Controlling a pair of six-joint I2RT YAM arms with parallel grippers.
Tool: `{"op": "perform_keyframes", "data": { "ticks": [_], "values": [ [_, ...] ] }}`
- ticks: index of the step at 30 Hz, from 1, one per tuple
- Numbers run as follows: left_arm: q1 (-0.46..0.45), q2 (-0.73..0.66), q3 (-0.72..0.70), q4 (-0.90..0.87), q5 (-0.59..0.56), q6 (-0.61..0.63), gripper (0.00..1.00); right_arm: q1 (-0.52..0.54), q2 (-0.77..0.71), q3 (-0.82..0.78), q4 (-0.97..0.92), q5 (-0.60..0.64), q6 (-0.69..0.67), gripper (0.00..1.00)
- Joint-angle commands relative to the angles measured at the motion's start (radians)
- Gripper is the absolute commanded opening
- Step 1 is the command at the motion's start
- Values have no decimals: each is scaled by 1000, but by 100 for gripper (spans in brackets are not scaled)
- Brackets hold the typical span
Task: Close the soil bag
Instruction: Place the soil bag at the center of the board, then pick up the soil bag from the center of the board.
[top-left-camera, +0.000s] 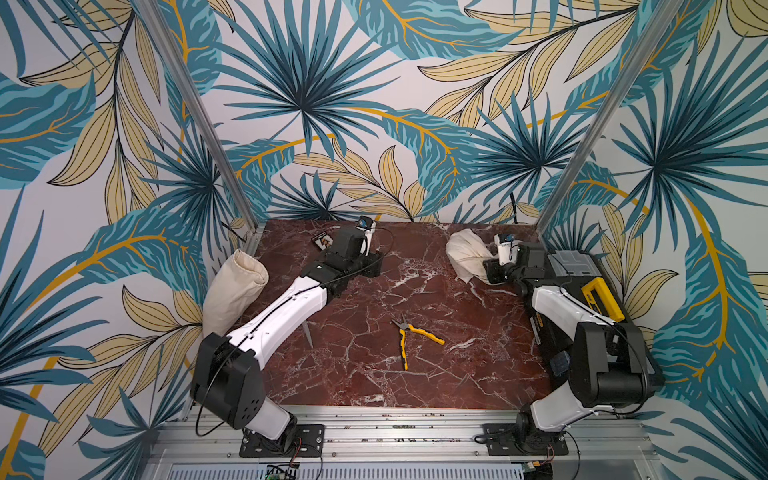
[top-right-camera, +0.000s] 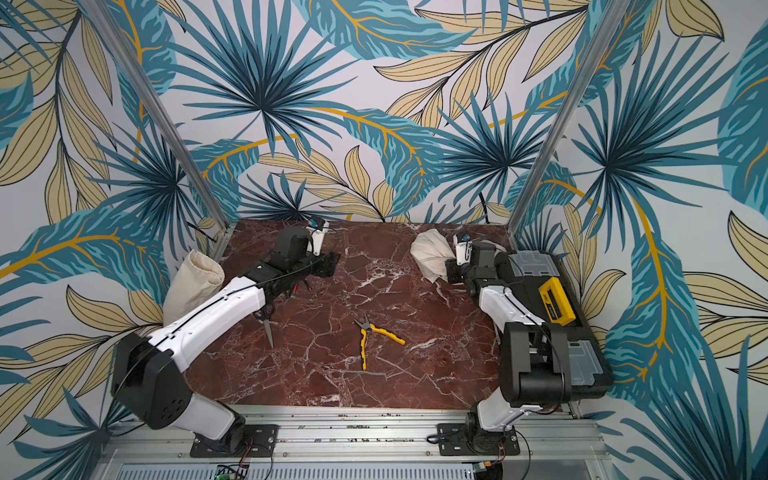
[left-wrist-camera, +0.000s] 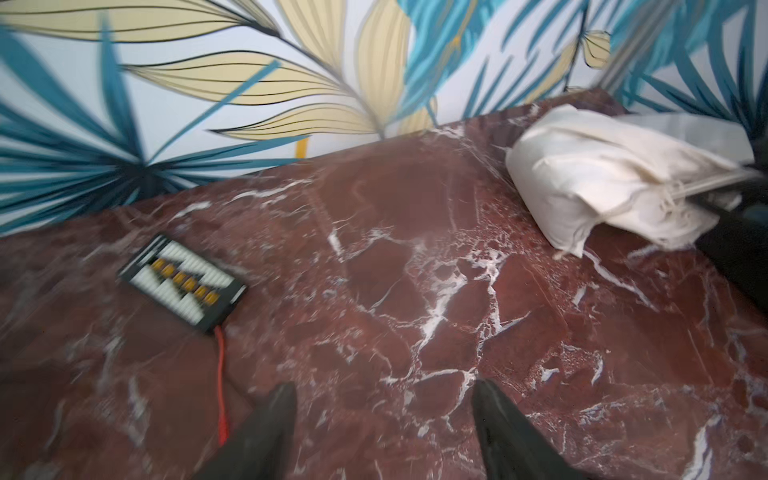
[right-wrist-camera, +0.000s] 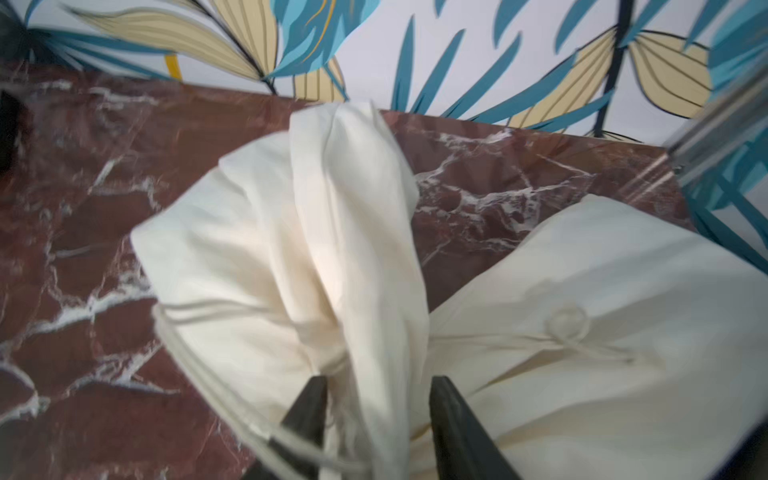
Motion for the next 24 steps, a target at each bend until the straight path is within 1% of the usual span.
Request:
{"op": "perform_keyframes", "data": {
  "ticks": [1, 3, 5, 7, 9, 12, 14, 17, 20, 23, 24],
  "values": [
    [15, -150, 131, -259, -239, 43, 82, 27, -91, -53, 105, -80, 64, 59],
    [60, -192, 172, -393, -347, 38, 88, 29, -165, -78, 84, -55, 55, 65],
    [131, -219, 187, -504, -409, 3, 94, 29, -243, -115, 82, -13, 52, 70],
    [208, -229, 177, -578, -445, -11, 99, 29, -324, -163, 103, 15, 59, 74],
    [288, -225, 148, -591, -442, -7, 100, 29, -390, -204, 152, 32, 72, 79],
    [441, -162, 132, -566, -339, -13, 100, 29, -428, -236, 191, 35, 85, 83],
    [503, -102, 145, -546, -324, -17, 100, 29, -430, -237, 195, 35, 91, 84],
    [557, -2, 173, -527, -329, -14, 100, 29, -427, -245, 204, 37, 91, 85],
    [595, 96, 196, -493, -325, -13, 100, 29, -425, -248, 203, 42, 93, 86],
    [618, 162, 210, -471, -342, 5, 100, 29, -421, -246, 201, 38, 91, 86],
    [623, 174, 214, -470, -334, 12, 95, 29, -417, -245, 198, 40, 88, 86]
  ]
}}
